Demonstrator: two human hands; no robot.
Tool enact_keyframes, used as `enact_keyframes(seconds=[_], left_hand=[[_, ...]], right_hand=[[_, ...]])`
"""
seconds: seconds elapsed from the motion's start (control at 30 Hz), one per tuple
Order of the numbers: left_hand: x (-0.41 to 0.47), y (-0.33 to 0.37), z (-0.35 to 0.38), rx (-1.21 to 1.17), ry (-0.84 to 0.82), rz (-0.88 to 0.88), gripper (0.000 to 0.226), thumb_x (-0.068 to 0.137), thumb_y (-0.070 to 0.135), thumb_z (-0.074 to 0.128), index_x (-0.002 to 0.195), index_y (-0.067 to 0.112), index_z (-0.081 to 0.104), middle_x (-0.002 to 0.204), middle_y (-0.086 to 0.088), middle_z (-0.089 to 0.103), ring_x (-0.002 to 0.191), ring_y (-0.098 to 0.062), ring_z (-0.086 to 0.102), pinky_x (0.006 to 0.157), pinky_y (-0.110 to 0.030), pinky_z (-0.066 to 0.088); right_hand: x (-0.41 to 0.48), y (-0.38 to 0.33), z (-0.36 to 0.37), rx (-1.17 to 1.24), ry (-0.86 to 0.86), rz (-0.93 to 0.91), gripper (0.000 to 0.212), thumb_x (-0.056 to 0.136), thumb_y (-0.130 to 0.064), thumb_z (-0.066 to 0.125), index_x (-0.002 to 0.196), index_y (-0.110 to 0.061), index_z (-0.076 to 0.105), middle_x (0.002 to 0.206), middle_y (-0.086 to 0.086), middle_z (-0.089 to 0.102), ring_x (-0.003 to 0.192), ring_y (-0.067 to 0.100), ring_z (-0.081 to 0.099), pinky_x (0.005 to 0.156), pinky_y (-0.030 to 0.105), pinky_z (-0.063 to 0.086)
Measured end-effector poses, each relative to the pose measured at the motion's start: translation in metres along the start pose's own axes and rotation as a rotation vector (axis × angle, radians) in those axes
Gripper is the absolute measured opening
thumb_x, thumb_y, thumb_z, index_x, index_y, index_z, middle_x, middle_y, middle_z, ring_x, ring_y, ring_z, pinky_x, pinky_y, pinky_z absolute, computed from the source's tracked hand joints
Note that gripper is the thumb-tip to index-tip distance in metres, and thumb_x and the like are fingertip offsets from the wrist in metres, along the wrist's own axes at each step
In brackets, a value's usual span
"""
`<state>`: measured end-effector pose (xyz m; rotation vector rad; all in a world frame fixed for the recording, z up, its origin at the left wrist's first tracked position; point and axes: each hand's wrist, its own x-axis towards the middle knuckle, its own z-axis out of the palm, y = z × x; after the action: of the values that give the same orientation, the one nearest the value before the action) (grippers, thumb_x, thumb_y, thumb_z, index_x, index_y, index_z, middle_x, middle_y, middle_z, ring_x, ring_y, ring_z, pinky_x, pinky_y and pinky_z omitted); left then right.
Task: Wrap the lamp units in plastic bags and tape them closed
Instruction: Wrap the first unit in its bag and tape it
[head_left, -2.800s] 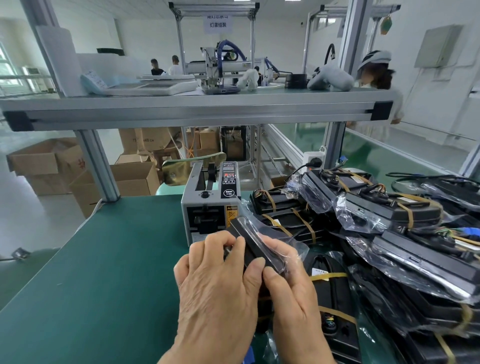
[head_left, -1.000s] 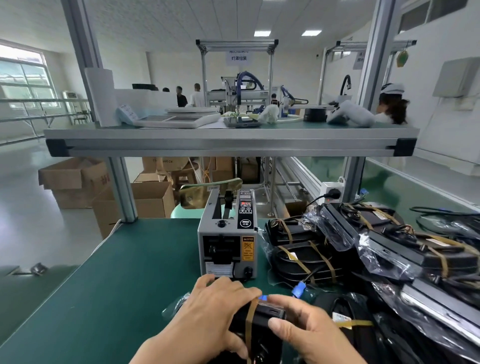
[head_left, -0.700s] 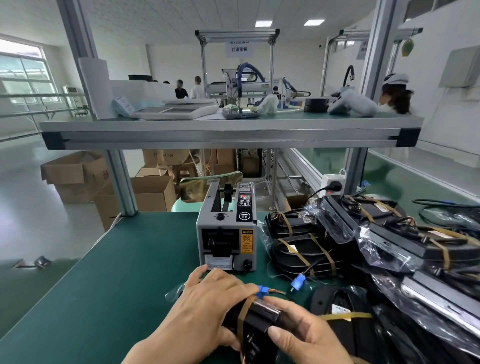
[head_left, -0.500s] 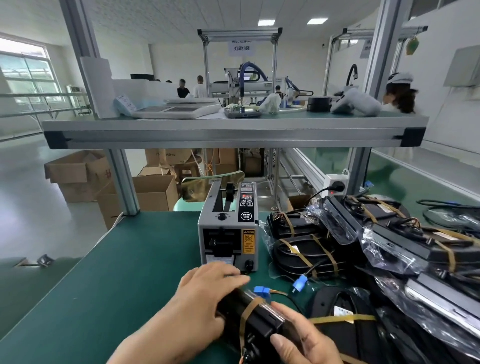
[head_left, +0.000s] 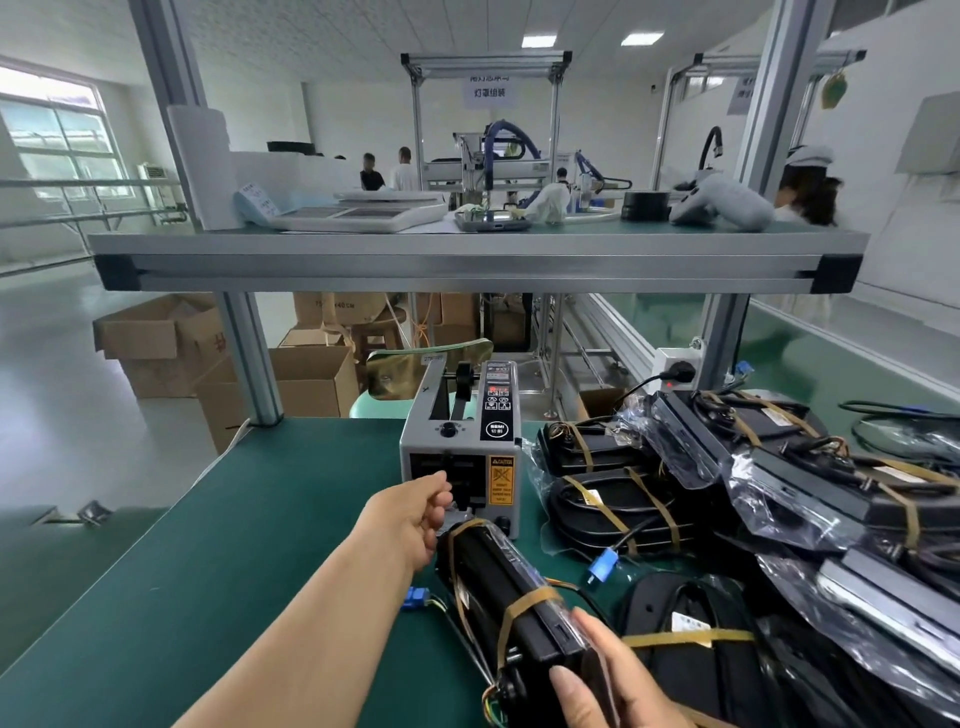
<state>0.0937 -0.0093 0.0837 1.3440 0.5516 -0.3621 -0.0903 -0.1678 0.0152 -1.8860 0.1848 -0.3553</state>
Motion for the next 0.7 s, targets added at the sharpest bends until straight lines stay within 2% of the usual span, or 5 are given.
enact_keyframes(seconds=[0.1,0.17,0.27,0.37,0.7], left_hand=[[0.003,0.003,0.006,-0.025,-0.003,-0.044,0.027,0.098,0.029,0.061,0.073,0.02,0.058,0.044,0.011,0.048,0.03,0.001,0.039,0.05,-0.016,0.022],[0.005,0.003,0.011,-0.087,0.021,-0.04,0.027,0.097,0.023,0.063,0.071,0.017,0.058,0.046,0.008,0.049,0.028,0.0,0.038,0.041,-0.013,0.026],[0.012,0.002,0.016,-0.224,0.1,-0.02,0.021,0.094,0.013,0.065,0.074,0.01,0.059,0.058,0.001,0.05,0.037,-0.005,0.039,0.029,-0.011,0.029],[0.019,0.002,0.021,-0.264,0.173,0.018,0.019,0.091,0.006,0.062,0.072,0.008,0.056,0.057,0.0,0.047,0.042,-0.007,0.034,0.03,-0.009,0.028],[0.027,-0.001,0.018,-0.274,0.126,0.042,0.011,0.095,0.005,0.062,0.086,-0.001,0.063,0.063,-0.004,0.052,0.048,-0.01,0.04,0.031,-0.011,0.035]], right_hand=[[-0.002,-0.002,-0.001,0.0,0.062,-0.018,0.077,0.04,-0.107,0.04,0.113,-0.089,0.021,0.116,-0.06,0.043,0.11,-0.026,0.05,0.097,-0.001,0.035],[-0.003,-0.006,0.002,0.001,0.095,-0.037,0.072,0.048,-0.098,0.05,0.113,-0.087,0.021,0.112,-0.061,0.043,0.11,-0.027,0.049,0.094,-0.004,0.035],[-0.004,-0.009,0.009,0.018,0.148,-0.088,0.048,0.062,-0.057,0.077,0.103,-0.074,0.06,0.097,-0.049,0.062,0.095,-0.024,0.058,0.082,-0.005,0.039],[-0.005,-0.009,0.012,-0.011,0.182,-0.083,0.048,0.071,-0.024,0.087,0.106,-0.051,0.069,0.094,-0.046,0.065,0.092,-0.026,0.058,0.078,-0.008,0.036],[0.003,-0.009,0.017,-0.016,0.216,-0.147,0.048,0.075,-0.021,0.084,0.11,-0.049,0.067,0.09,-0.036,0.071,0.088,-0.014,0.066,0.079,0.0,0.044]])
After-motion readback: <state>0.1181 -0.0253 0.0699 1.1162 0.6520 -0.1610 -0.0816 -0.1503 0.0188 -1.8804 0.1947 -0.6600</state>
